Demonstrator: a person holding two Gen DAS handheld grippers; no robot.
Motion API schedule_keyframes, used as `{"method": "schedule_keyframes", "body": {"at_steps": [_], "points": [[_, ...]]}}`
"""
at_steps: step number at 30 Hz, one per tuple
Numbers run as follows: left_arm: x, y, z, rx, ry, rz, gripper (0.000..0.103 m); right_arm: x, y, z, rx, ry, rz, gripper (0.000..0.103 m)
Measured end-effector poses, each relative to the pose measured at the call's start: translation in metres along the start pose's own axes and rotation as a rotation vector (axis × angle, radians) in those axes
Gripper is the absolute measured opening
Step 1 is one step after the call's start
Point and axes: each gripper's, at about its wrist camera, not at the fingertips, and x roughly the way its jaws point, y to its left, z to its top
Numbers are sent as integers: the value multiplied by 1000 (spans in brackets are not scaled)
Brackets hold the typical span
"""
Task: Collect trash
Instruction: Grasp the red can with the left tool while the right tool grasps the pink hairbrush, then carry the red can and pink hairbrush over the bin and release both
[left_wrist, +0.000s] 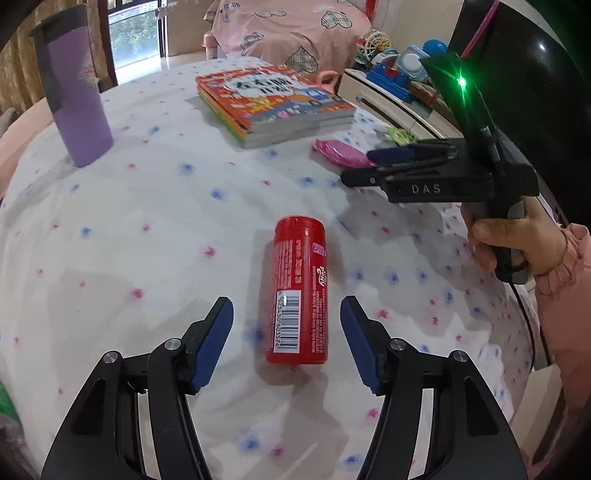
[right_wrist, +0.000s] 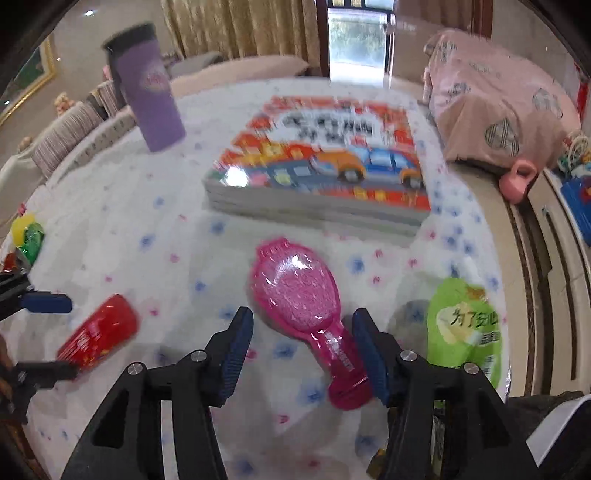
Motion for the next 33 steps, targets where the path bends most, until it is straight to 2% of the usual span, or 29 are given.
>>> {"method": "schedule_keyframes", "body": {"at_steps": [2,3,4,5,7,8,15,19,24,33], "points": [[4,-4,-3,-5,6,-14,61,-2,0,-3,-2,-5,-2,53],[7,-6,-4,-10,15,-14,60,-4,2,-4,-4,-2,-7,41],[10,-7,-5,-17,21,-14,58,-5,3,-5,-4,-2,-10,34],[12,-9,-6,-23,17,-5,50,-8,6,-8,-1,-2,-8,20],[11,-11,-7,-28,2,12,35,-12,10,-14,18,-2,4,21],[10,-10,-7,-52,-1,-5,33,-15,13,-19,28,-7,4,21],[4,-15,-16,-120,-35,-36,33,-47,12,-65,218,-77,140,20],[-2,-29,-26,-139,-53,-75,33,-72,12,-94,298,-124,186,20],[-8,-57,-32,-132,-74,-122,33,-103,3,-131,396,-182,207,20],[-16,-113,-29,-60,-91,-183,33,-149,-15,-173,491,-259,202,20]]}}
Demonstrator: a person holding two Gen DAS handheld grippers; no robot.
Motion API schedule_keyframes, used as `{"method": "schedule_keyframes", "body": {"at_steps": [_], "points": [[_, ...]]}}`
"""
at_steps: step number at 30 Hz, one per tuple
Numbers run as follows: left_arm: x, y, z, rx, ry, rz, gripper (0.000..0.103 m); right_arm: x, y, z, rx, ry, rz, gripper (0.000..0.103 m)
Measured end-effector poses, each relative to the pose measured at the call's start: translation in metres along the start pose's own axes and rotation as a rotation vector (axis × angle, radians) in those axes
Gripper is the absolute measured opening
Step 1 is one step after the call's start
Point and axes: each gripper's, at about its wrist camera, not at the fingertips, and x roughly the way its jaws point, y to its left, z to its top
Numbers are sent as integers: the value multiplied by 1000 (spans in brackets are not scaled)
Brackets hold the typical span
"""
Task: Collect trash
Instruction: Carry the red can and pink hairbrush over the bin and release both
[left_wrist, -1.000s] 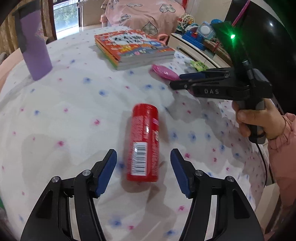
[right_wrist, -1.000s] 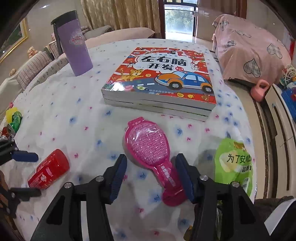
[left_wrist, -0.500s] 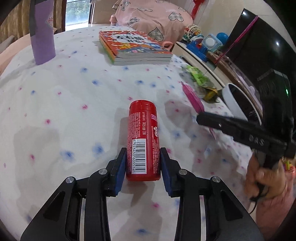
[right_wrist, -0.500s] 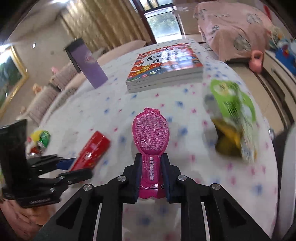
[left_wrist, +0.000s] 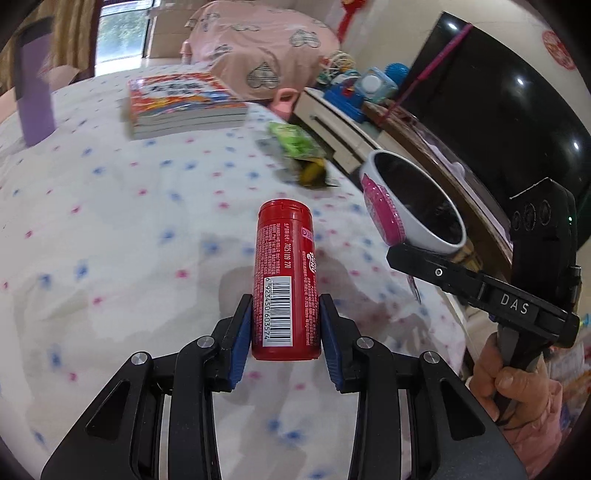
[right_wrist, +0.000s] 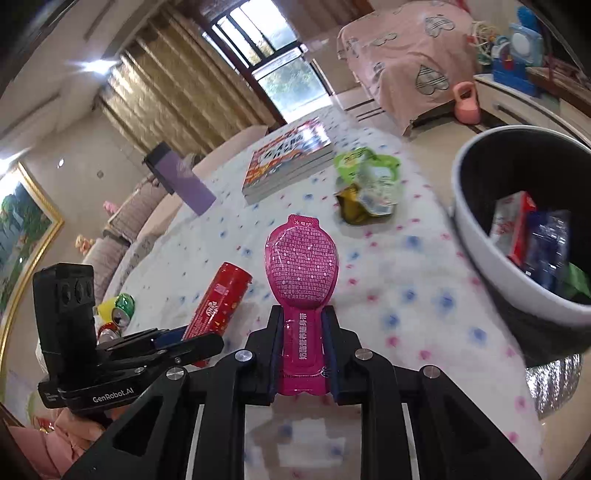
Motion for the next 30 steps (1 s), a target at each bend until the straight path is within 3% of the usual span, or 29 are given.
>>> {"method": "schedule_keyframes", "body": {"at_steps": [14,30], "points": [[9,-63,11,112,-3,-22,33,-66,-47,-10,112,-125,-19,20],[24,-116,37,204,-19,-27,33,-106,-87,0,153,-214,-74,20]]}}
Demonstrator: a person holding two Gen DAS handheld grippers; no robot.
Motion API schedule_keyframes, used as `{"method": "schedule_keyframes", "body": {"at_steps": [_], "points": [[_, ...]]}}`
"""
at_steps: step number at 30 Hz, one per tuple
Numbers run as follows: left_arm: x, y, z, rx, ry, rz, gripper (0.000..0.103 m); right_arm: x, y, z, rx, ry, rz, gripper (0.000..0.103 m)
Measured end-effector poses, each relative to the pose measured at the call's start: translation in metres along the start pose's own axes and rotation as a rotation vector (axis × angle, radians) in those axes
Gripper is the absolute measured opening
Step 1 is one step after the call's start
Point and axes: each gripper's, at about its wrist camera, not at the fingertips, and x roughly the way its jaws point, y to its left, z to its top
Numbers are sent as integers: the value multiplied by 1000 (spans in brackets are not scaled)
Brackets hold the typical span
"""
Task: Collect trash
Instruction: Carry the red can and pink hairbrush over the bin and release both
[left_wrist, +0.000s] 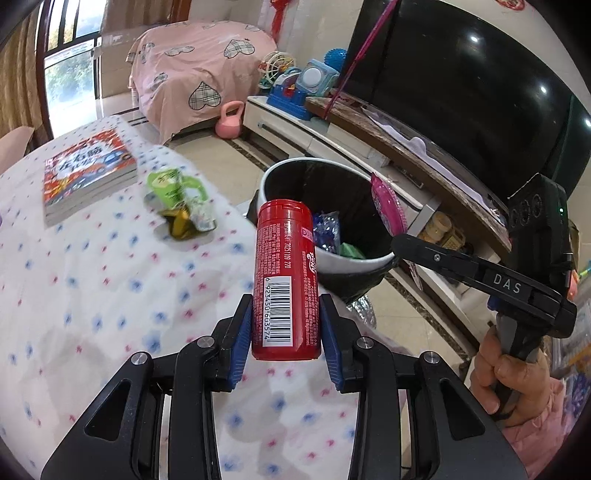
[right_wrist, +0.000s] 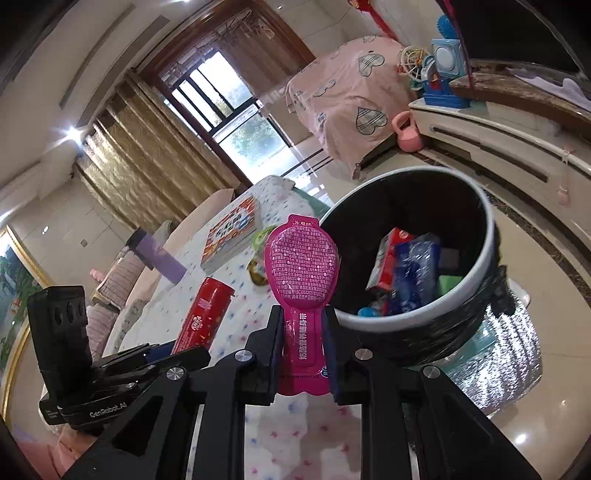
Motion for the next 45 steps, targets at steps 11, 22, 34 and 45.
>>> {"method": "schedule_keyframes", "body": {"at_steps": [11,22,34,45], "points": [[22,-19,25,31,16,-7,33,-2,-22,16,20,-19,-46,20],[44,-31,49,61,22,7,33,2,-31,37,12,-24,-83,20],[67,-37,69,65,45,12,33,13,-45,47,27,5,-115,20],[81,-39,78,60,65,17,33,21,-46,55,3,27,-153,20]]}}
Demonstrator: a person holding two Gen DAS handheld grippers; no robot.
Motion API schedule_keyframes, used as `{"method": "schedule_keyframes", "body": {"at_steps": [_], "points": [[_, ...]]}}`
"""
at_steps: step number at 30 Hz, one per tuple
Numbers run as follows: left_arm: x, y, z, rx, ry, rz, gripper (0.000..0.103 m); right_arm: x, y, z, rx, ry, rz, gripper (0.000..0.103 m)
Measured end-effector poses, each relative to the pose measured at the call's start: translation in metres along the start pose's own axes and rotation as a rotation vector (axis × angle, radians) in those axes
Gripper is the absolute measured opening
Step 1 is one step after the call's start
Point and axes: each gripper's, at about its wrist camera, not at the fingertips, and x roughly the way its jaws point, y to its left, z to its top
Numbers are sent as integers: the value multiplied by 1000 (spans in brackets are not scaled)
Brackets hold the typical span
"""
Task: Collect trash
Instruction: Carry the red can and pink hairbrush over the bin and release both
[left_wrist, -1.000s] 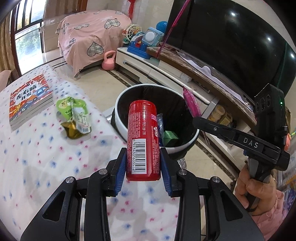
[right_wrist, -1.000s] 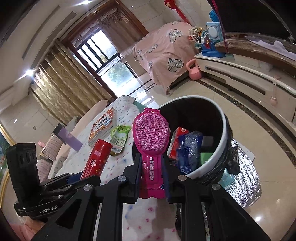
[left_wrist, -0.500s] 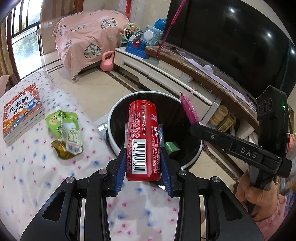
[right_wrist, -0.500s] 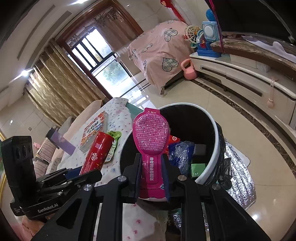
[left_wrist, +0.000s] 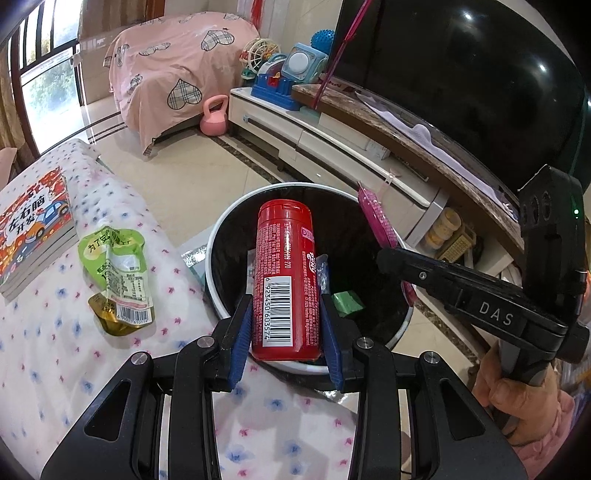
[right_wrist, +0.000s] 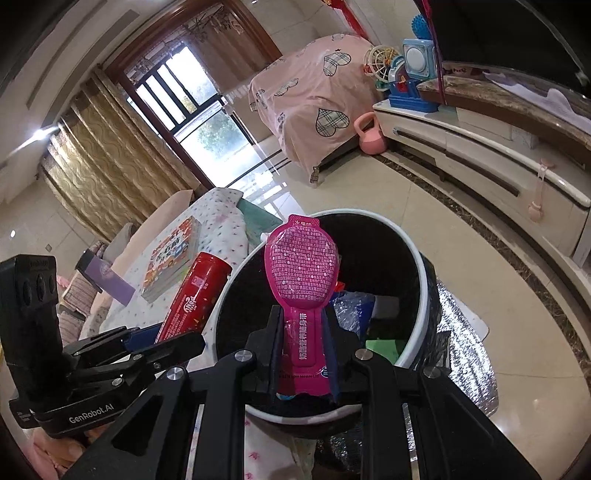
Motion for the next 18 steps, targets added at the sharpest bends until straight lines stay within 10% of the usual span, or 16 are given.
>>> {"method": "schedule_keyframes", "body": {"at_steps": [18], "points": [[15,0,6,-2,35,11,33,20,-7,11,-6,52,-46,21]]}}
